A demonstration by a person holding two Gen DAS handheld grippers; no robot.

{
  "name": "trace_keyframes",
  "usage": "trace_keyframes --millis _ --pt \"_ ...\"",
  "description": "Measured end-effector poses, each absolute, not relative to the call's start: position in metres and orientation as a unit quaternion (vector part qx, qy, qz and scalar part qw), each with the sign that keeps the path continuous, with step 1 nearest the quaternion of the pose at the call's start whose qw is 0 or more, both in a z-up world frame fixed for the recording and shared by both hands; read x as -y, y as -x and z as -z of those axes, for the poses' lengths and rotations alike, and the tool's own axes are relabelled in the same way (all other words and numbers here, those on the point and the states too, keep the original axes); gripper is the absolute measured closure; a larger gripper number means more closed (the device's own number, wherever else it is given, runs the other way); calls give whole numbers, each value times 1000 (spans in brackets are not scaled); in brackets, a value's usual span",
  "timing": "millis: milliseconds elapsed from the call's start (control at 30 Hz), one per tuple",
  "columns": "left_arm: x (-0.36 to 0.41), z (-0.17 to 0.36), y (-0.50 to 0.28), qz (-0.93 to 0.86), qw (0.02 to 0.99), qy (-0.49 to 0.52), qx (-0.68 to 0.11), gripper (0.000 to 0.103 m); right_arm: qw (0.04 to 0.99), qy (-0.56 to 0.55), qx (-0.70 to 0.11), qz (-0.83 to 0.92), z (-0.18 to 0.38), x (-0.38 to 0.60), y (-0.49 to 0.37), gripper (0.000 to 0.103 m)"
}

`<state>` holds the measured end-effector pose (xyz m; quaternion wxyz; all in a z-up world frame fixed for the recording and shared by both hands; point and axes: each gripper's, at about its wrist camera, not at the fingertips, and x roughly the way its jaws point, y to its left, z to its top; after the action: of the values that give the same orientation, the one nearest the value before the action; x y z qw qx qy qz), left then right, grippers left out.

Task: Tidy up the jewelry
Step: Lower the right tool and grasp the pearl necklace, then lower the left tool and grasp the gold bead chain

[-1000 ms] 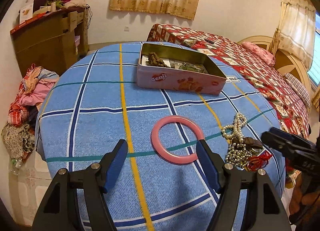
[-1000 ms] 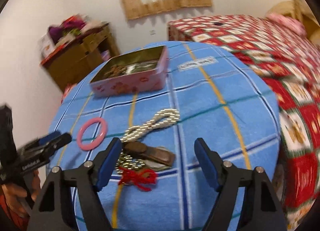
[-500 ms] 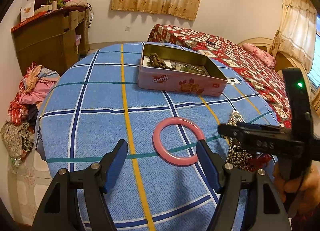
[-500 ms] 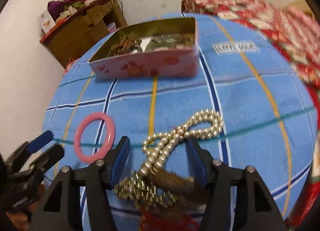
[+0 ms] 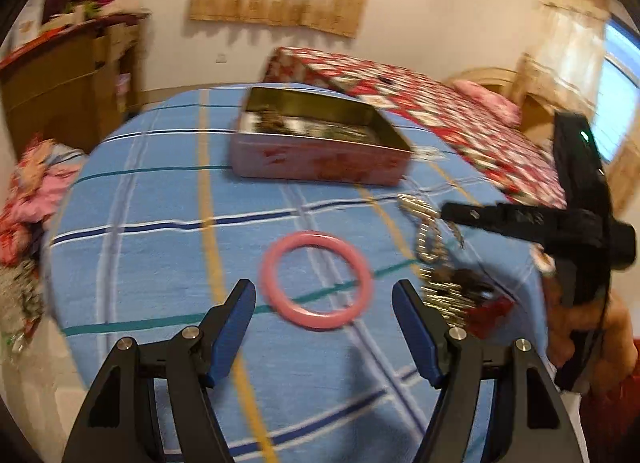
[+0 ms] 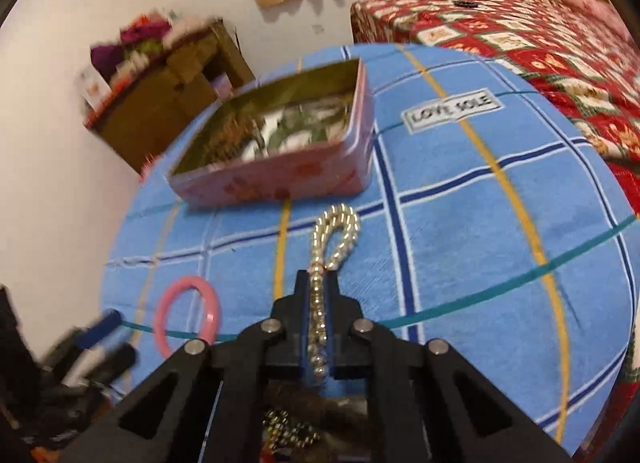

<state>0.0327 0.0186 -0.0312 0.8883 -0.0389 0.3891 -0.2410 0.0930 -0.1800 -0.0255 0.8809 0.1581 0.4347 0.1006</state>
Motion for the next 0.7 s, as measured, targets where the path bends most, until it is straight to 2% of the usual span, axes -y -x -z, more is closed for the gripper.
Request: trace_keyframes --millis 233,267,367,467,500,533,567,600,700 --pt "35 38 -28 336 845 3 -415 32 890 -131 -428 -82 14 190 -79 93" --pt "39 39 -29 339 842 0 -419 32 891 -132 -428 -78 14 192 -77 89" --pt "54 50 -34 343 827 -14 -444 32 889 -153 -423 -80 12 199 -73 89" --pt "63 51 -33 327 839 -39 -433 32 892 -157 -417 -78 9 203 -67 88" --pt "67 52 -32 320 842 -56 -430 38 893 -156 -414 -76 8 204 -66 88" --pt "70 51 -31 314 846 -74 -426 56 894 -157 -413 -75 7 205 -65 88" --pt "72 51 -30 317 845 -82 -423 66 895 -160 -411 -74 7 206 -64 88" --pt "70 52 -31 325 840 -77 -427 83 894 -164 -410 -74 7 208 -64 87" --pt "64 52 -32 333 839 -62 -425 90 893 -174 -408 -70 9 211 -63 86"
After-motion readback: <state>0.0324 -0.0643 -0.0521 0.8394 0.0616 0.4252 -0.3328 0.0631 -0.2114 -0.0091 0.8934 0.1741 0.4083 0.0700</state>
